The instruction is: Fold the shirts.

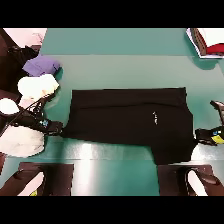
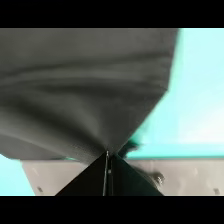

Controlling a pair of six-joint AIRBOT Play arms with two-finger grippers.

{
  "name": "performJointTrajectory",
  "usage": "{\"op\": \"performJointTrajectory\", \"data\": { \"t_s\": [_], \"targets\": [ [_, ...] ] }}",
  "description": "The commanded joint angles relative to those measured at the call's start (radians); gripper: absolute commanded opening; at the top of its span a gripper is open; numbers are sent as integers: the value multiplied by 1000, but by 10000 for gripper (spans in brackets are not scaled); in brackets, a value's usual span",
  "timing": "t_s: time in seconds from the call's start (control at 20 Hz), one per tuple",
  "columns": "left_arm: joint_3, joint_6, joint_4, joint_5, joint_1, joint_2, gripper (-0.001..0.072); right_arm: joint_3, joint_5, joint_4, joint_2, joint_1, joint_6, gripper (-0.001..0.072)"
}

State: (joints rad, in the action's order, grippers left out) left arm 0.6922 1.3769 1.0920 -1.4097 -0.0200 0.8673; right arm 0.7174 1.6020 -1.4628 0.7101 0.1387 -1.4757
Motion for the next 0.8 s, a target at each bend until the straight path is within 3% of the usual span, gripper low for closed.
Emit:
{"op": "performJointTrajectory", "data": {
  "t_s": [0.0, 0.4, 0.75],
  "targets": [
    [24, 14, -29, 126, 0, 8, 25, 23, -127, 92, 9, -2, 3, 13],
    [241, 76, -32, 445, 0, 289, 25, 359, -348, 132, 431, -76, 30, 13],
    [390, 63, -109, 568, 0, 504, 25, 640, -391, 134, 741, -139, 29, 14]
  ]
}}
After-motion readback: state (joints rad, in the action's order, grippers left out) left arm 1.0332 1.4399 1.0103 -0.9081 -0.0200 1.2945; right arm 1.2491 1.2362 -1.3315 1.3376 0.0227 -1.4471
